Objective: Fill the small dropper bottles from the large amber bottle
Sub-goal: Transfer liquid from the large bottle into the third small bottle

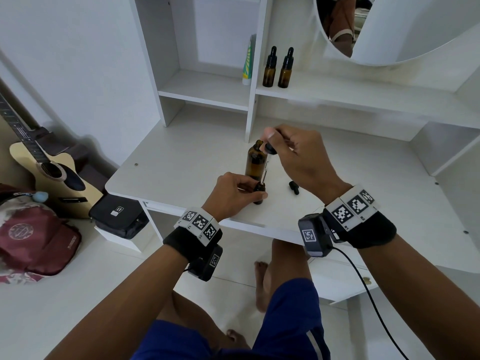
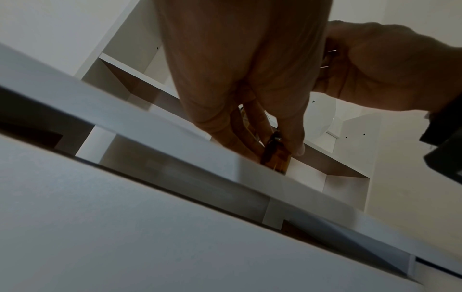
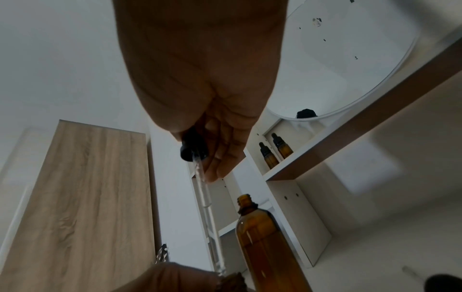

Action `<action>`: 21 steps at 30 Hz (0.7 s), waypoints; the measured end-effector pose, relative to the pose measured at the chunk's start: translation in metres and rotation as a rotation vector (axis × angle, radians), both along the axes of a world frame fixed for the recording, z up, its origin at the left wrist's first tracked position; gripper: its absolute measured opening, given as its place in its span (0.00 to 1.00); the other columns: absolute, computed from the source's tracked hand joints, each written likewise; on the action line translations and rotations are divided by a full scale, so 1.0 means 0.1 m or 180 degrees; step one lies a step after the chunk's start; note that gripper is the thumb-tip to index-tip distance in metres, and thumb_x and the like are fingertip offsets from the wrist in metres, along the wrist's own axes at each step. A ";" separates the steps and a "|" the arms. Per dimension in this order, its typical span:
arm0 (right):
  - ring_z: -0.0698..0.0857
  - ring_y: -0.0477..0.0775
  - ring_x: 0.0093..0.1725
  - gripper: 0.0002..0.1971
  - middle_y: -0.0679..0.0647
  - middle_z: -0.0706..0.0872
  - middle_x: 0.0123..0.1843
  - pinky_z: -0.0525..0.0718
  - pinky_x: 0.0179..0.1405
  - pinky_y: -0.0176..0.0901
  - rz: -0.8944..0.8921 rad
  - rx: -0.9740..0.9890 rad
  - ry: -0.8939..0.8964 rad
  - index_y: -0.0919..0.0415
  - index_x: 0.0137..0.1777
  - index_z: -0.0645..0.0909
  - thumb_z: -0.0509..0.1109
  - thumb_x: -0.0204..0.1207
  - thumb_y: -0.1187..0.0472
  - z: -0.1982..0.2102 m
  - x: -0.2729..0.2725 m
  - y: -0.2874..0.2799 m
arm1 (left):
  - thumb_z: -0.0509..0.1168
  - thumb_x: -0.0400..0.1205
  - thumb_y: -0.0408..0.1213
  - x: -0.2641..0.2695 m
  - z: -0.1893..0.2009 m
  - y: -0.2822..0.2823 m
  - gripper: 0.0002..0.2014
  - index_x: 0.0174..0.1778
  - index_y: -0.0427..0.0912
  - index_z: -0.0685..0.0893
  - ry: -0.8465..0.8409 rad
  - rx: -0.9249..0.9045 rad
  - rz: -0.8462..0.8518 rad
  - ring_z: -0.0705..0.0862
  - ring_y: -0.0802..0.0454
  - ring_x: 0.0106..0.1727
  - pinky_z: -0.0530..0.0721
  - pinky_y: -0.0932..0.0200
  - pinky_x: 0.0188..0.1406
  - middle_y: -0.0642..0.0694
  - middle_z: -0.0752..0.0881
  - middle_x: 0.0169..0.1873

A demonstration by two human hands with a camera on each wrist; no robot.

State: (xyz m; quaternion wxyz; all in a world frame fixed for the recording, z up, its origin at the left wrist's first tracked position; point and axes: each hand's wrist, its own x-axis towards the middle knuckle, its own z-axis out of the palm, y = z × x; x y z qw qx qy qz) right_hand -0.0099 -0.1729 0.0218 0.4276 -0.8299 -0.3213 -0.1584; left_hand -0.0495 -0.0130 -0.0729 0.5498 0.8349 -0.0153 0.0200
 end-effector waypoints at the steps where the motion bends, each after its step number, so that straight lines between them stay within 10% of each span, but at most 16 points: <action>1: 0.89 0.44 0.41 0.17 0.49 0.91 0.40 0.87 0.47 0.45 0.0012 -0.0005 -0.0006 0.62 0.51 0.88 0.61 0.87 0.52 -0.01 0.00 0.01 | 0.79 0.72 0.40 0.00 0.00 0.00 0.09 0.46 0.43 0.93 -0.0012 0.0018 0.0006 0.91 0.60 0.43 0.86 0.61 0.55 0.52 0.93 0.38; 21: 0.89 0.51 0.37 0.20 0.53 0.90 0.37 0.87 0.43 0.53 0.0216 -0.0206 0.0120 0.64 0.44 0.88 0.61 0.88 0.53 -0.09 0.03 0.06 | 0.79 0.72 0.40 0.01 -0.02 0.00 0.10 0.47 0.43 0.93 0.0018 -0.0001 0.0028 0.90 0.61 0.42 0.85 0.67 0.52 0.52 0.93 0.39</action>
